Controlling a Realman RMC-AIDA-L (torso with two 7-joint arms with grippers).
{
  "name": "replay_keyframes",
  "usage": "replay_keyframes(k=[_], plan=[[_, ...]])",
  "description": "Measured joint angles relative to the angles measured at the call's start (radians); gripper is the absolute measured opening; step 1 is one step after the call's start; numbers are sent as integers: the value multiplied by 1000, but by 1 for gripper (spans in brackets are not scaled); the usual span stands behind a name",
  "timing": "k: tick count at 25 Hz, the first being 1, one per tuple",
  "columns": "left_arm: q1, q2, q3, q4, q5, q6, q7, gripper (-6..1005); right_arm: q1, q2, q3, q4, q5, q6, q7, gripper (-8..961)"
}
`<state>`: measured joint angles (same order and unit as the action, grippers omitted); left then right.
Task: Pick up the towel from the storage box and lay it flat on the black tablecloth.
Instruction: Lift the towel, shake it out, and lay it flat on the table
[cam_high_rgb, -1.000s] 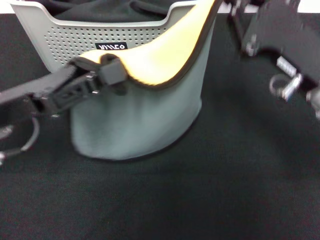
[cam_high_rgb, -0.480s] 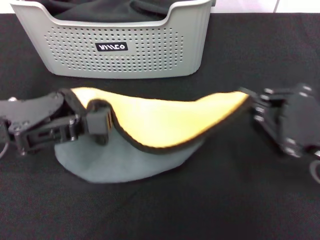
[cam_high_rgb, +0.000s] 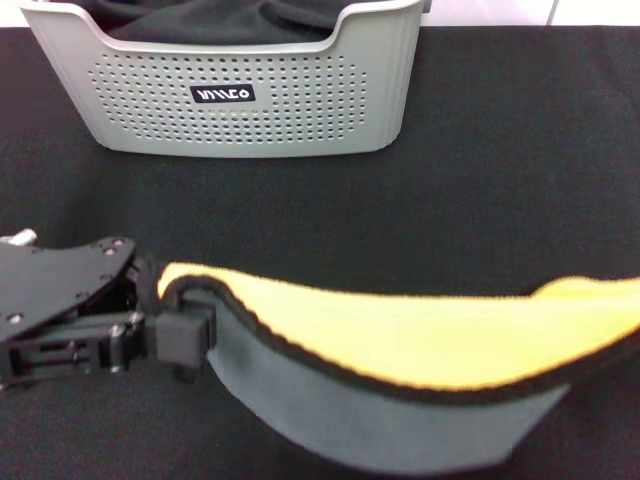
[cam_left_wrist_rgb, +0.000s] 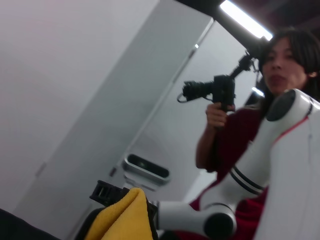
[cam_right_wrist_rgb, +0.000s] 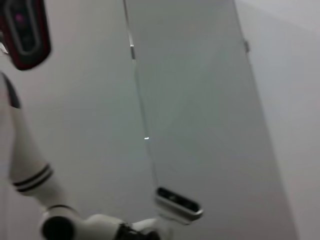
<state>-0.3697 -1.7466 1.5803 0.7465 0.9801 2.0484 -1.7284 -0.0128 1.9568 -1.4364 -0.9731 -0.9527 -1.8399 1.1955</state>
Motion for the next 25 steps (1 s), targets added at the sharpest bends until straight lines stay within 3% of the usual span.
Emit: replay_keyframes(k=[5, 14, 25], plan=[[4, 26, 59, 39, -29, 3, 2, 41, 9, 13, 0, 1, -40, -39, 34, 55], [32, 112, 76, 75, -116, 3, -24, 41, 23, 31, -3, 8, -70, -70, 60, 57], [51, 126, 76, 86, -93, 3, -42, 42, 66, 34, -10, 34, -103, -72, 125, 59]])
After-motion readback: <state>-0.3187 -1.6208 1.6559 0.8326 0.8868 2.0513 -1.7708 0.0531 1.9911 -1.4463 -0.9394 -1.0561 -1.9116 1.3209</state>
